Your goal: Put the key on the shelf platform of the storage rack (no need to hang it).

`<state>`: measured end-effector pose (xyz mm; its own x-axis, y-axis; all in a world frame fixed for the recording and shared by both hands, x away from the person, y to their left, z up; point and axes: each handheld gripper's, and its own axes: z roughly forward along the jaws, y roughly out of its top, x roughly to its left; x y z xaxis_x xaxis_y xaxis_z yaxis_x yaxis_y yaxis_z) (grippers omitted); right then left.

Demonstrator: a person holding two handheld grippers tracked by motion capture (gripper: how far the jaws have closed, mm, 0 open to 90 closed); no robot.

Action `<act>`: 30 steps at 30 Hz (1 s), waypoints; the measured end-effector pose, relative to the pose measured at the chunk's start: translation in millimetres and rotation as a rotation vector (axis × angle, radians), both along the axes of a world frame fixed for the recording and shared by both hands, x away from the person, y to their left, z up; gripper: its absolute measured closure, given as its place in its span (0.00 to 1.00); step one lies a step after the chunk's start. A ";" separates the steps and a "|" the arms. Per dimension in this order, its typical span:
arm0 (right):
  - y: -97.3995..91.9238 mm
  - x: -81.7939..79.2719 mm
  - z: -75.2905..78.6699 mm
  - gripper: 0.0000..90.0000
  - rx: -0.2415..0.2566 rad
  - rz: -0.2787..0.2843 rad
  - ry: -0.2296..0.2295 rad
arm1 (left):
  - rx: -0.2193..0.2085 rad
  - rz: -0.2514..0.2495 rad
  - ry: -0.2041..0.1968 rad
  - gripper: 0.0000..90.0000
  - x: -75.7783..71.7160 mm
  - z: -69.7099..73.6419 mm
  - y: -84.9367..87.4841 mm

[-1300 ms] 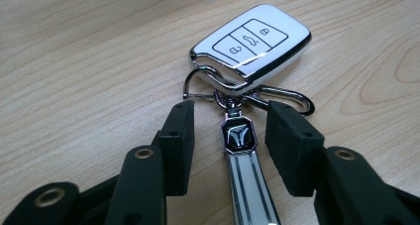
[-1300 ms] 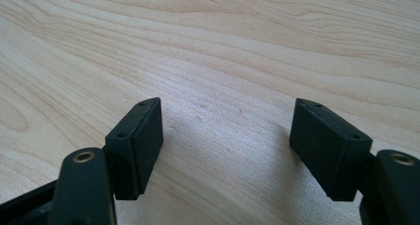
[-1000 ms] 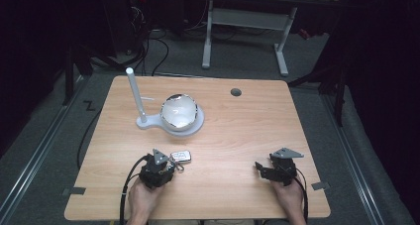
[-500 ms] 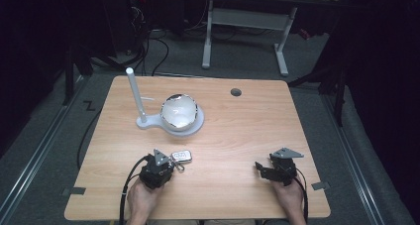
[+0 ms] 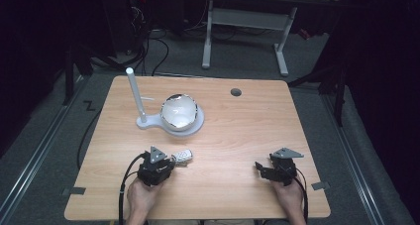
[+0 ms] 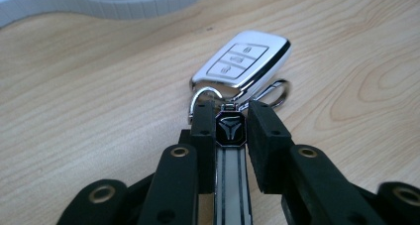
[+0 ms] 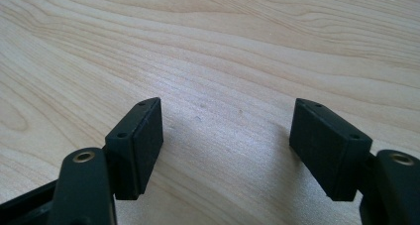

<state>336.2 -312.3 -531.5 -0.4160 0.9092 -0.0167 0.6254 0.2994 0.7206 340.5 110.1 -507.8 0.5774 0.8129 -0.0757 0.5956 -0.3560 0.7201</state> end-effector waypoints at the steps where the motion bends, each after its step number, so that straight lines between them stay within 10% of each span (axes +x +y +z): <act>1: 0.0 0.0 0.0 0.33 0.000 0.000 0.000 | -0.001 -0.001 -0.005 0.83 0.3 2.2 -0.1; 30: -0.2 0.0 0.0 0.33 0.003 0.000 0.000 | -0.090 -0.025 -0.099 0.83 8.2 63.7 8.8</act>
<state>336.3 -312.5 -531.5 -0.4157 0.9094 -0.0141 0.6256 0.2972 0.7214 348.7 118.8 -444.1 0.6054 0.7910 -0.0891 0.5117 -0.3010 0.8047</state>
